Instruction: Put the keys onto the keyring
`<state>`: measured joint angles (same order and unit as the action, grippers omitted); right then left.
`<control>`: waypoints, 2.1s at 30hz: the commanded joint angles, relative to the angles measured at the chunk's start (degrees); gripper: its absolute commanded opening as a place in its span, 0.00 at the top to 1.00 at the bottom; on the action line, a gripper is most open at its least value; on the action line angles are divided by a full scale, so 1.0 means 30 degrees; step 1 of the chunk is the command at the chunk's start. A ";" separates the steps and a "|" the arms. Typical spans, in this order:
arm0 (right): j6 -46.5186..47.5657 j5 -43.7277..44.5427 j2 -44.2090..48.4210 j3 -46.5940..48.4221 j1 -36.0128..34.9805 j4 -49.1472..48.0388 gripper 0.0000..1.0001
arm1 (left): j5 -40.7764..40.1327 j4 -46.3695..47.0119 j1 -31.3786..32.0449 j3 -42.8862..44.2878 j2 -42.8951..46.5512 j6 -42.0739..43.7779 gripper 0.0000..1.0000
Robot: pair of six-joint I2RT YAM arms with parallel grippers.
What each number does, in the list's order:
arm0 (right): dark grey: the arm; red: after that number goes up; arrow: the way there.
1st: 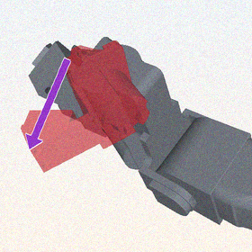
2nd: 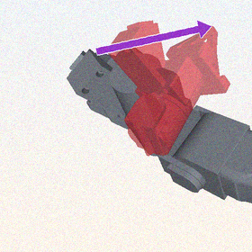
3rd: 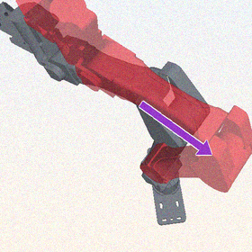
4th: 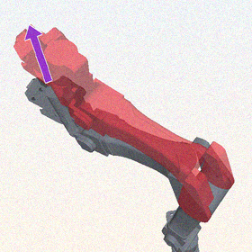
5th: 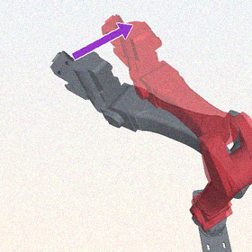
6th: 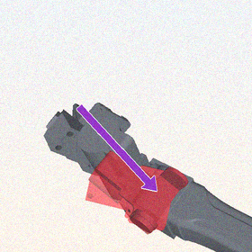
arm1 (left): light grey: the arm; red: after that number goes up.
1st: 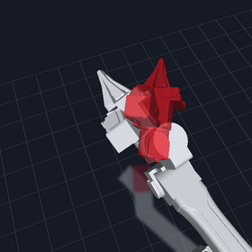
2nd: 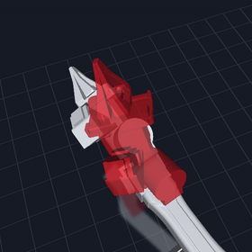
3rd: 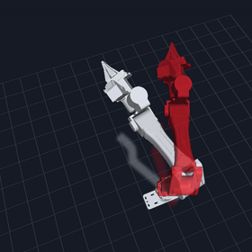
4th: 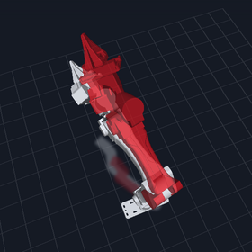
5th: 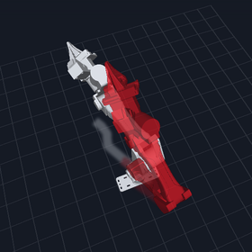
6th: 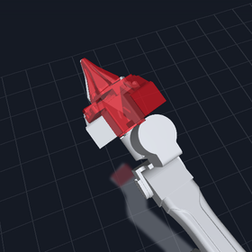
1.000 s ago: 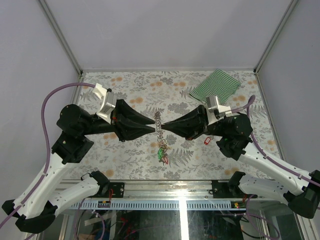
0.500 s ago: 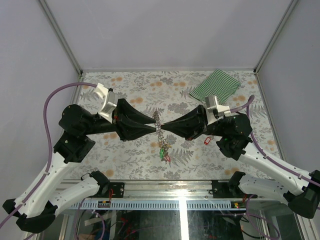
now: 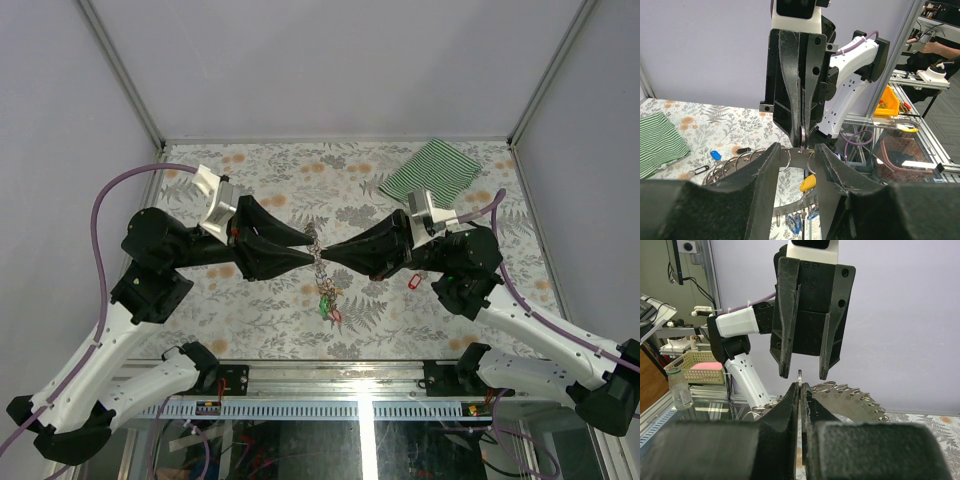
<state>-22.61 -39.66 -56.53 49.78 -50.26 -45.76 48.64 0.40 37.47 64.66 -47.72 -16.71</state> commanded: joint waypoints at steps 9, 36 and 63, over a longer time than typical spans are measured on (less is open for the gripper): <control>-0.0344 0.0589 -0.0100 0.0878 -0.0088 -0.1679 1.00 | -0.0100 0.1505 0.0104 -0.0286 -0.0027 -0.0524 0.67; -0.0607 0.0622 -0.0169 0.1207 -0.0075 -0.1797 1.00 | -0.0062 0.1545 0.0103 -0.0345 -0.0367 -0.0495 0.75; 0.1537 0.0462 0.0964 0.1261 -0.0072 0.1321 0.87 | 0.0419 0.0040 0.0107 0.0530 -0.0843 0.0217 1.00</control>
<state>-21.47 -38.83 -56.31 49.93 -50.26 -42.46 49.58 0.86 37.60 64.27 -49.84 -17.28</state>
